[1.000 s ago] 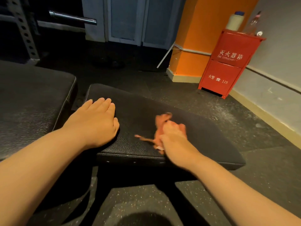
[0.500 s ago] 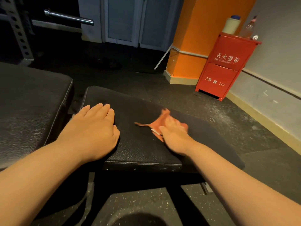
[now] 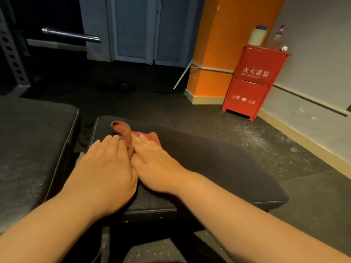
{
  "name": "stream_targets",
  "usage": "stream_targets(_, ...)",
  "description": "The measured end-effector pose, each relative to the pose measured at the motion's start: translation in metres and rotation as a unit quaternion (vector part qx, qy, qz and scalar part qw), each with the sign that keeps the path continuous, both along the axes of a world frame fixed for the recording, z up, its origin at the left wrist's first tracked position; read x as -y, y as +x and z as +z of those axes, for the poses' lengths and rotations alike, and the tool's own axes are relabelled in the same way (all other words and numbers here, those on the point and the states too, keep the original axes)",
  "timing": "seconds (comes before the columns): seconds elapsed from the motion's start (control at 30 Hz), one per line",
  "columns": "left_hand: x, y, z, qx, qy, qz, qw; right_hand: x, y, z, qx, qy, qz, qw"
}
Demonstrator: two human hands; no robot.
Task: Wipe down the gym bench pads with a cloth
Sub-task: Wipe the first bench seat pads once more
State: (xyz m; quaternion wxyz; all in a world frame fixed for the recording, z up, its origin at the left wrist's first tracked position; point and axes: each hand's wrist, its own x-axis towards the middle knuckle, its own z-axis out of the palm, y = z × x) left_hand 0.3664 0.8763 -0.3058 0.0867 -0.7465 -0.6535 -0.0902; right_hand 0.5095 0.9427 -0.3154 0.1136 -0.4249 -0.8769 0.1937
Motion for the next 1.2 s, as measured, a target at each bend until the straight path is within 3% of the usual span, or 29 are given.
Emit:
stream_targets(0.07,-0.001,-0.002,-0.002,-0.018,-0.018,0.016,1.0,-0.002,0.002,0.001,-0.062,-0.018,0.028,0.997)
stream_targets(0.23,-0.005,0.0,0.0,-0.016,-0.027,0.036,0.999,-0.049,-0.002,0.008,0.011,-0.045,-0.069,0.997)
stream_targets(0.4,-0.012,-0.01,-0.017,0.009,0.006,0.032,0.999,-0.003,-0.006,0.013,-0.062,-0.045,0.001,0.997)
stream_targets(0.5,-0.02,-0.014,-0.026,0.006,0.023,0.023,0.999,-0.01,0.0,0.008,-0.039,-0.023,0.044,0.998)
stream_targets(0.67,-0.019,-0.005,-0.017,0.02,-0.008,0.044,0.999,-0.056,-0.024,0.002,-0.005,0.009,-0.03,1.0)
stream_targets(0.73,-0.008,0.004,-0.003,0.068,-0.026,0.04,0.997,-0.046,-0.028,-0.006,-0.025,0.026,-0.003,0.999)
stream_targets(0.83,0.0,0.006,0.012,0.241,-0.032,0.067,0.968,-0.028,-0.015,-0.016,-0.073,-0.01,0.067,0.995)
stream_targets(0.93,-0.004,0.003,0.011,0.338,-0.007,0.086,0.937,-0.036,-0.013,0.001,-0.02,-0.021,0.064,0.998)
stream_targets(1.0,-0.004,0.0,0.011,0.358,-0.008,0.099,0.928,-0.052,-0.035,0.011,0.007,-0.03,0.028,0.999)
stream_targets(1.1,-0.001,-0.002,0.011,0.352,-0.014,0.094,0.931,-0.067,-0.059,0.017,-0.029,0.008,-0.026,0.999)
stream_targets(1.2,0.002,0.001,0.013,0.338,-0.008,0.106,0.935,-0.055,-0.04,0.0,-0.051,0.0,0.035,0.998)
